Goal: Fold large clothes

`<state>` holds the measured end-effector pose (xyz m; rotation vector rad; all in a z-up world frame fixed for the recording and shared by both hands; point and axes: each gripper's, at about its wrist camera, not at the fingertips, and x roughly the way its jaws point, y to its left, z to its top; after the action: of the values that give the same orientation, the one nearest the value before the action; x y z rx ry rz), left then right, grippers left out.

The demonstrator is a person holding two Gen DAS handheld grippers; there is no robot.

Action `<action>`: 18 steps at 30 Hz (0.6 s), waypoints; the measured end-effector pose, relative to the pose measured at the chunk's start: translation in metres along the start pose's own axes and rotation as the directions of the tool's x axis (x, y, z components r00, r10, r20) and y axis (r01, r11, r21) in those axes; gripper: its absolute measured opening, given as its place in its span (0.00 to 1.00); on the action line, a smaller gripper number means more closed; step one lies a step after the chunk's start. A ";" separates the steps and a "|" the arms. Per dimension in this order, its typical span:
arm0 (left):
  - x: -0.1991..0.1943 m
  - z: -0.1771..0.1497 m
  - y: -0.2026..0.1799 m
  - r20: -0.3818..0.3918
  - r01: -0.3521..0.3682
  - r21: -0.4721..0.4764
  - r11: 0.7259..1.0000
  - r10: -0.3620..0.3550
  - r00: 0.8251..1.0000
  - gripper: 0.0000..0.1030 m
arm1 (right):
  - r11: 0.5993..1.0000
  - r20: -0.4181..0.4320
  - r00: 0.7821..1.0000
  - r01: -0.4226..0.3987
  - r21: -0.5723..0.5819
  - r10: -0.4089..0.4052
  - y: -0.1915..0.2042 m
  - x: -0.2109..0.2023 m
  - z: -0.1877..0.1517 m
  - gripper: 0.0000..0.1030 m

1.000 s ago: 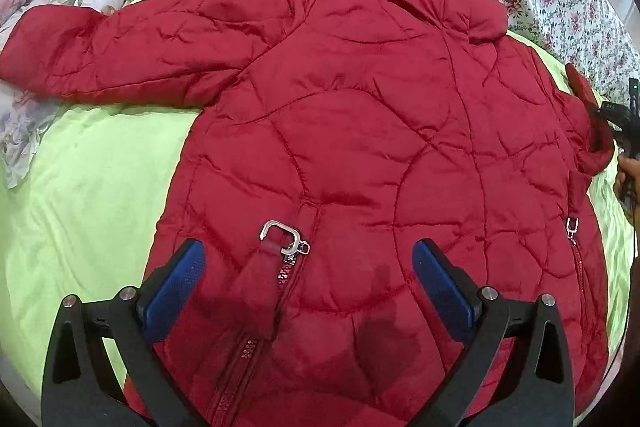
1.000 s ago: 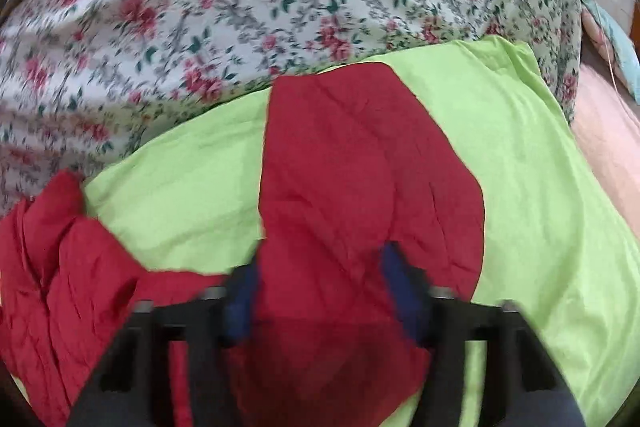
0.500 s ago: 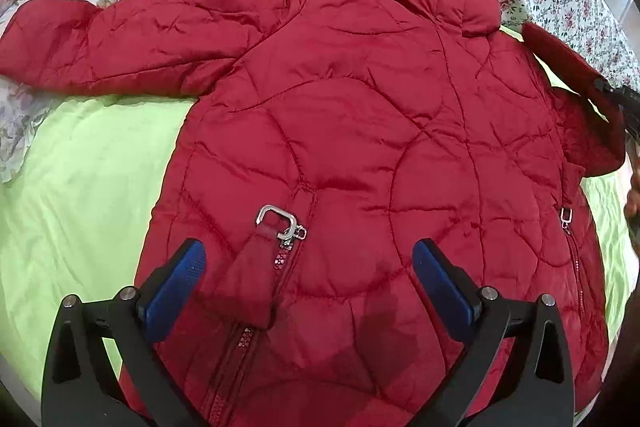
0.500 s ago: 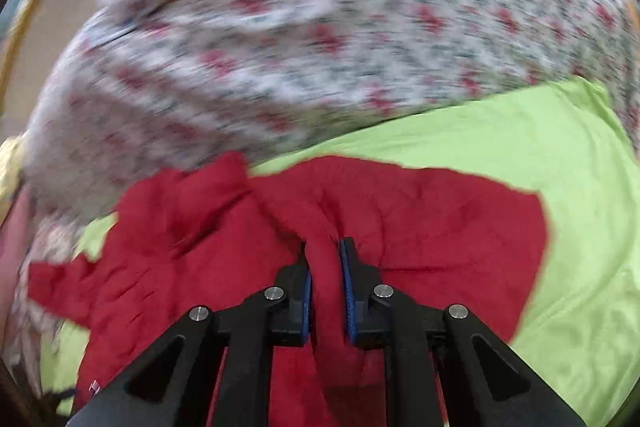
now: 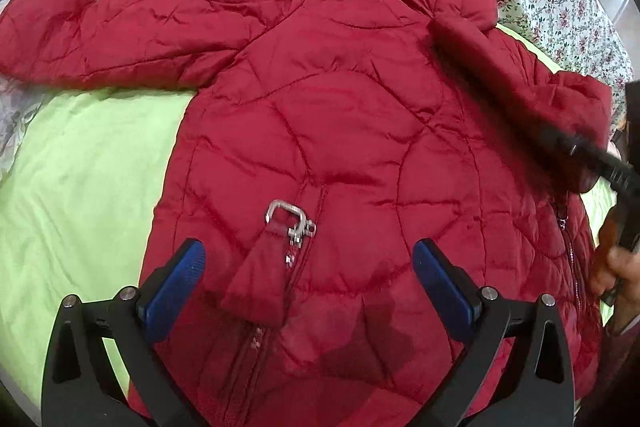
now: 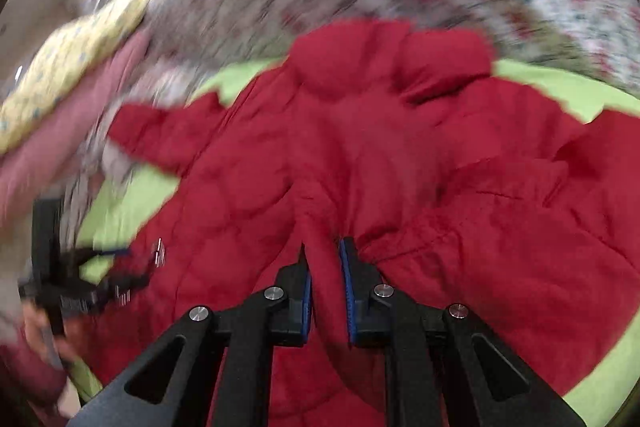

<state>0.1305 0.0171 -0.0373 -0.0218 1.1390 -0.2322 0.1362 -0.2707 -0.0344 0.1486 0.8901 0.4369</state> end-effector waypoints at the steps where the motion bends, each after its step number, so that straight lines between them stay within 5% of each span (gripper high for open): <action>1: 0.001 0.004 0.001 -0.004 0.007 -0.001 1.000 -0.007 1.000 1.00 | 1.000 -0.028 1.000 -0.012 -0.021 0.012 0.005 0.007 -0.002 0.13; 6: 0.003 0.036 -0.005 0.022 0.051 0.013 0.999 -0.051 0.998 1.00 | 0.975 -0.087 0.982 -0.181 -0.130 0.170 0.025 0.014 -0.018 0.13; 10: 0.016 0.066 -0.019 0.034 0.067 0.054 0.996 -0.069 0.997 1.00 | 0.988 -0.119 0.989 -0.105 -0.111 0.092 0.019 0.027 -0.023 0.13; 14: 0.042 0.094 -0.030 0.000 0.130 0.059 0.990 -0.130 0.992 0.99 | 0.990 -0.097 0.988 -0.122 -0.063 0.116 0.011 0.027 -0.022 0.13; 17: 0.059 0.107 -0.040 -0.014 0.177 0.074 0.981 -0.176 0.984 0.58 | 0.991 -0.093 0.990 -0.114 -0.070 0.108 0.014 0.026 -0.023 0.16; 18: 0.062 0.108 -0.041 -0.025 0.196 0.074 0.978 -0.195 0.981 0.35 | 0.991 -0.093 0.990 -0.113 -0.067 0.106 0.014 0.024 -0.024 0.17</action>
<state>0.2454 -0.0461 -0.0423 -0.0646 1.1450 -0.4514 0.1264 -0.2488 -0.0628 0.1129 0.9559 0.5808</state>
